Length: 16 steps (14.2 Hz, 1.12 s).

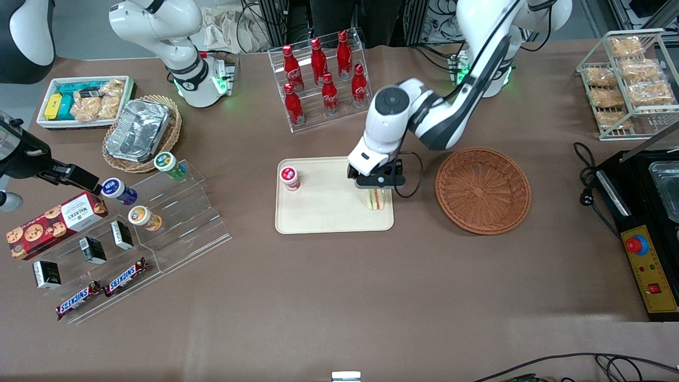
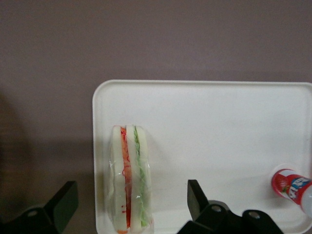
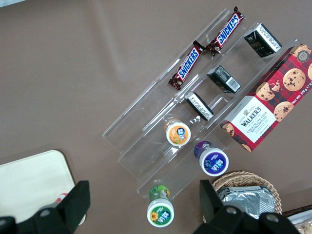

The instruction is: Place sandwich from basket to tray

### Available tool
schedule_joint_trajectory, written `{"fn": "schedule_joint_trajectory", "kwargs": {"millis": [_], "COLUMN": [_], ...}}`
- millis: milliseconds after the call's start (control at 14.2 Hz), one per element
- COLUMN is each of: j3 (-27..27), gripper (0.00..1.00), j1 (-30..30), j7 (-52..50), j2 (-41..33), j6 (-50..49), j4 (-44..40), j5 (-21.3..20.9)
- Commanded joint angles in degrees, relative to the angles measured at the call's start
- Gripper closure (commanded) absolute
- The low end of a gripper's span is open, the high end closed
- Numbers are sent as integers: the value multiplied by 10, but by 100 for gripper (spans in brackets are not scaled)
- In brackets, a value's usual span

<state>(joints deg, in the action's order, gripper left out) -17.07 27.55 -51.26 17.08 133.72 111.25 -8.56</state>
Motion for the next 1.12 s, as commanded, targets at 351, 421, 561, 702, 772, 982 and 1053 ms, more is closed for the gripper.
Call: {"fn": "schedule_joint_trajectory", "kwargs": {"millis": [351,421,561,702,772,982,1053], "j3": [13,11,12,15,14,11,12], "gripper": [1,1,1,1,1,1,1], "j1": [-70,-92,-124,-143,-163,-222,-242], "j7": [102,133,195,215,218,299,346], "j2": [-164,-179,-205,-237,-253,-303,-319], "j6": [-174,-184,-202,-206,-223,-287,-318], "j4": [-31,-31,-31,-28,-29,-26,-27], "j5": [-33,-30,-3,-3,-2,10,34]}}
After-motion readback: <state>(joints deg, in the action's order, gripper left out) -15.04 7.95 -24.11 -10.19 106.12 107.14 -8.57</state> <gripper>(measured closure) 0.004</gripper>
